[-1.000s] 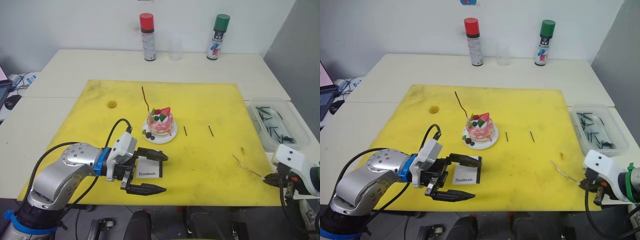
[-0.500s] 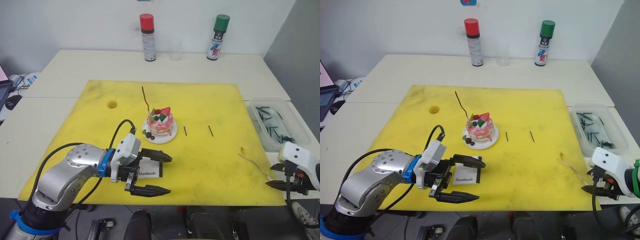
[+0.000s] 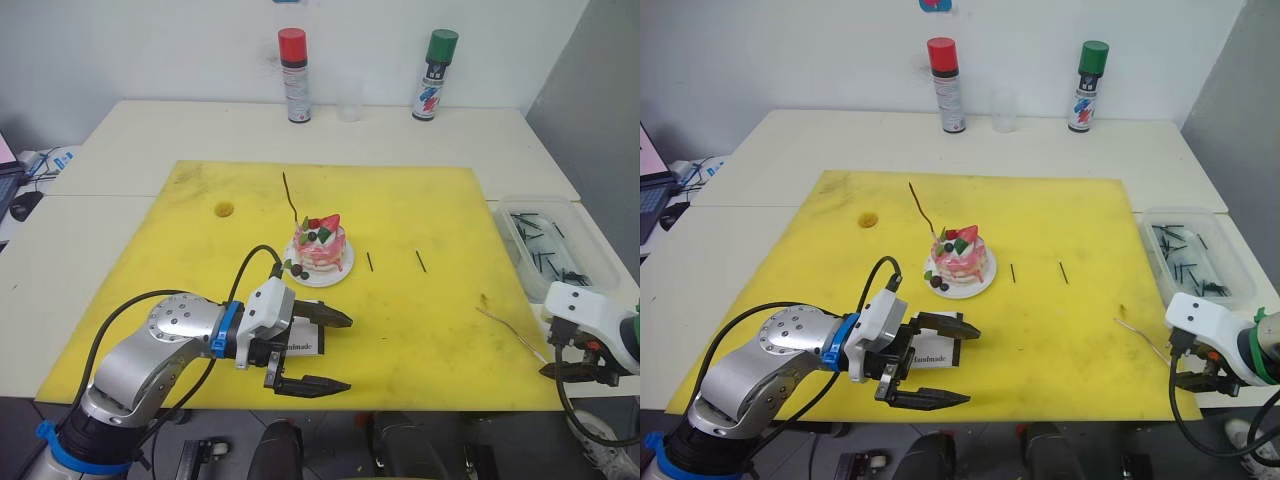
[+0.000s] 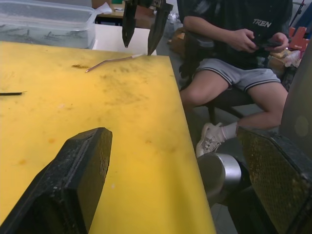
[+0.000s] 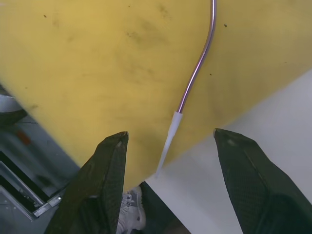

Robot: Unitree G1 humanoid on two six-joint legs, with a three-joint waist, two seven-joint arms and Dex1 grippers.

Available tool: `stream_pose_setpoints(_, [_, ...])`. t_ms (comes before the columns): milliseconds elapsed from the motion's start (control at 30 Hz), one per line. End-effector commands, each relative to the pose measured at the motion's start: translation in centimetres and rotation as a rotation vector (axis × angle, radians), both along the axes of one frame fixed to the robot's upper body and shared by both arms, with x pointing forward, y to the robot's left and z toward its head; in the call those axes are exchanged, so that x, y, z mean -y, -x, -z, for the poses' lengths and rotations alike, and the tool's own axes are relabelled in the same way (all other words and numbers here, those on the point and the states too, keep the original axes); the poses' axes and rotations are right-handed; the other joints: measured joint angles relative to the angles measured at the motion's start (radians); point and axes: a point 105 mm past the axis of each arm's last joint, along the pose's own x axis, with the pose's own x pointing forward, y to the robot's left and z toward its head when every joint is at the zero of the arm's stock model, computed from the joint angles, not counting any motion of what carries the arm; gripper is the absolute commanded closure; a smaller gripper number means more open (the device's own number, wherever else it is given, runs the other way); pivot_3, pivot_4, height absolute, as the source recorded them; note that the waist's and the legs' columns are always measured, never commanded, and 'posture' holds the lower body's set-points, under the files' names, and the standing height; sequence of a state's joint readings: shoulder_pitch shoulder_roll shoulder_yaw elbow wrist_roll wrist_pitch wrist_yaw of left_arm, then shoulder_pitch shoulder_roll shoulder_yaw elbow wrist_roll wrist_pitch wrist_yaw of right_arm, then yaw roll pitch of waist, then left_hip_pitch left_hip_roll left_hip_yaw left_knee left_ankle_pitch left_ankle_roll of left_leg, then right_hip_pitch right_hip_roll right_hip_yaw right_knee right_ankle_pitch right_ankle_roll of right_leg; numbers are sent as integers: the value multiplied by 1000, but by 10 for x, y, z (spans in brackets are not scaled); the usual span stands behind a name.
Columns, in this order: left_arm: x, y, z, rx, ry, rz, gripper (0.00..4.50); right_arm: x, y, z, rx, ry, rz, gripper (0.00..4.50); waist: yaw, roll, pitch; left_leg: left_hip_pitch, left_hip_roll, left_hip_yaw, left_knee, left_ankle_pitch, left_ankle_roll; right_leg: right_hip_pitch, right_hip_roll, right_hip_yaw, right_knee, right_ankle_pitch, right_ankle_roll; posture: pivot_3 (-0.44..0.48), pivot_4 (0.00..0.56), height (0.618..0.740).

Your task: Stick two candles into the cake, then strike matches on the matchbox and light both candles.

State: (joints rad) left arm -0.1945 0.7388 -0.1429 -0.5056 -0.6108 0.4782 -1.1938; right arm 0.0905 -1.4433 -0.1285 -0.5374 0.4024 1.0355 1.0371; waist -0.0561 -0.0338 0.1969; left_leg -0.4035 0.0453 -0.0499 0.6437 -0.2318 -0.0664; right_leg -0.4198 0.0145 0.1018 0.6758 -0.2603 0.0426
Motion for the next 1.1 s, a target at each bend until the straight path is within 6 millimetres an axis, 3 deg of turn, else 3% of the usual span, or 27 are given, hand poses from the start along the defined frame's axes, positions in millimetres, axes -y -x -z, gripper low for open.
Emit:
stream_pose_setpoints(33, [4, 5, -6, 45, 17, 18, 0, 3, -5, 3, 7, 20, -1, 1603, 0, 0, 0, 0, 0, 0, 0, 0, 0, 0, 0, 0, 0, 0, 0, 0, 150, 740])
stream_pose_setpoints(300, [4, 5, -6, 48, 19, 9, 0, 0, -12, 7, 9, 9, -18, 1603, 0, 0, 0, 0, 0, 0, 0, 0, 0, 0, 0, 0, 1, 0, 0, 0, 150, 740])
stream_pose_setpoints(400, [5, 4, -5, 49, 21, 5, 0, -1, -12, 8, 0, 6, -24, 2174, 0, 0, 0, 1, 0, 0, 1, 0, 0, 0, 0, 0, 2, 0, 0, 0, 150, 740])
stream_pose_setpoints(600, [6, 5, -4, 50, 22, 3, 0, -2, -13, 10, -18, -1, -24, 4302, 0, 0, 0, 2, 0, 1, 1, 0, 0, 0, 0, 0, 2, 0, 0, 0, 150, 740])
stream_pose_setpoints(633, [6, 5, -4, 49, 22, 3, 0, -2, -13, 10, -19, -3, -22, 4423, 0, 0, 0, 2, 0, 1, 1, 0, 0, 0, 0, 0, 2, 0, 0, 0, 150, 740])
stream_pose_setpoints(767, [7, 4, -3, 46, 27, -2, 0, 0, -15, 5, -21, -11, -10, 4423, 0, 0, 0, 2, 0, 1, 1, 0, 0, 0, 0, 0, 2, 0, 0, 0, 150, 740])
stream_pose_setpoints(933, [4, -3, -5, 33, 47, -57, 0, 1, -31, -24, 78, -62, 15, 4423, -1, 1, 0, 2, 0, 1, 1, 0, 0, 0, 0, 1, 3, 0, 0, 0, 150, 740])
stream_pose_setpoints(1000, [0, -7, -7, 23, 57, -91, 0, -11, -43, -41, 172, -139, 2, 4423, -3, 1, 0, 2, 0, 2, 1, 0, 0, 0, 0, 1, 3, 0, 0, 0, 150, 740])
stream_pose_setpoints(1100, [-8, -11, -11, 16, 70, -143, 0, -50, -63, -67, 339, -329, -64, 4423, -10, 1, 0, 3, 1, 2, 1, 0, 0, 0, 1, 1, 4, 0, 0, 0, 150, 740])
